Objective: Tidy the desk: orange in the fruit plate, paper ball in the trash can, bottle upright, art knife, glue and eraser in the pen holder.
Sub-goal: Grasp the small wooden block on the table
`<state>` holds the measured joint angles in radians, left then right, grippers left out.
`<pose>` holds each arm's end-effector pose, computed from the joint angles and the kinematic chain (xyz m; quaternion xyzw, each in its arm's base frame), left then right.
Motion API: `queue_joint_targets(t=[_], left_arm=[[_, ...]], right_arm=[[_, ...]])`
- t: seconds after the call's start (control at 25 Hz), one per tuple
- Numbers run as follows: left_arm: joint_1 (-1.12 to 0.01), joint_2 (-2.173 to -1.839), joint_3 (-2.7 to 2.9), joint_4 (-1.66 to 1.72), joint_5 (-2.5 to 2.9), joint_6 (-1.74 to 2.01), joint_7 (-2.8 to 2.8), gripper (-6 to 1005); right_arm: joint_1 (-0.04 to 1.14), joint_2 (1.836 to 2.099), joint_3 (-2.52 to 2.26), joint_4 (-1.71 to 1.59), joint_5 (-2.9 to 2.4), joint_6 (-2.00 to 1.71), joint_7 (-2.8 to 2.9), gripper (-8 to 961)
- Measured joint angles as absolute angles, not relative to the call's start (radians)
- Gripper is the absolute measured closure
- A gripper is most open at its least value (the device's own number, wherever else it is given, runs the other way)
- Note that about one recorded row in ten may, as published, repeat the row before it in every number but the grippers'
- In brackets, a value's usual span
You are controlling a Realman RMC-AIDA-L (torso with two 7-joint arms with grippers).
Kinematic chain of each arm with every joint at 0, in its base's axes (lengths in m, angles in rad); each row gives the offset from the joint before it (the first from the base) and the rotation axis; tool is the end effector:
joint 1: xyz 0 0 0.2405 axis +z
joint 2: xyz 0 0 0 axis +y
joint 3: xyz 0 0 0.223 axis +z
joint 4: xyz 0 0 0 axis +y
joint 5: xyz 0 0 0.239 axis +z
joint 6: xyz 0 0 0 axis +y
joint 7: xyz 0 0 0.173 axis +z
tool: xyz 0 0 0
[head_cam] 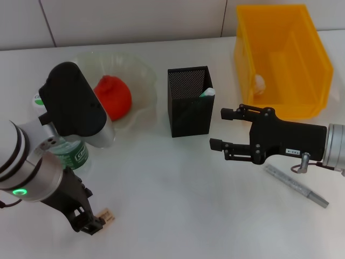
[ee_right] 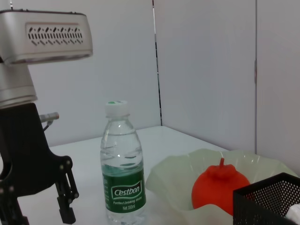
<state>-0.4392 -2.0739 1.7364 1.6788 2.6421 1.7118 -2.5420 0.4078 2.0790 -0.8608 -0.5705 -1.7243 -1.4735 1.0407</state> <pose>-0.1346 0.2986 -0.0320 -0.9394 -0.1763 0.2705 0.1153 0.2602 0.3290 -0.0264 -0.9327 0.1314 0.2718 0.1972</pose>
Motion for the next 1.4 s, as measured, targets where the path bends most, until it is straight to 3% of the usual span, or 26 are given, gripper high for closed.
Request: queue_joint_targets(t=[0.24, 0.44, 0.88, 1.4], left_arm=[[-0.447, -2.078, 1.774, 1.644, 2.646, 1.670, -2.556, 347], [-0.454, -2.079, 1.821, 1.602, 2.647, 1.637, -2.568, 172], [-0.457, -2.078, 1.850, 1.547, 2.656, 1.567, -2.583, 184], [-0.462, -2.077, 1.865, 1.519, 2.662, 1.549, -2.583, 332]], right_arm=[[0.407, 2.080, -0.861, -0.571, -1.724, -1.473, 1.037, 185], [0.406, 2.082, -0.860, -0.571, -1.724, -1.473, 1.037, 184], [0.405, 2.082, -0.860, -0.571, -1.724, -1.473, 1.036, 185], [0.406, 2.082, -0.861, -0.571, -1.724, -1.472, 1.034, 184]])
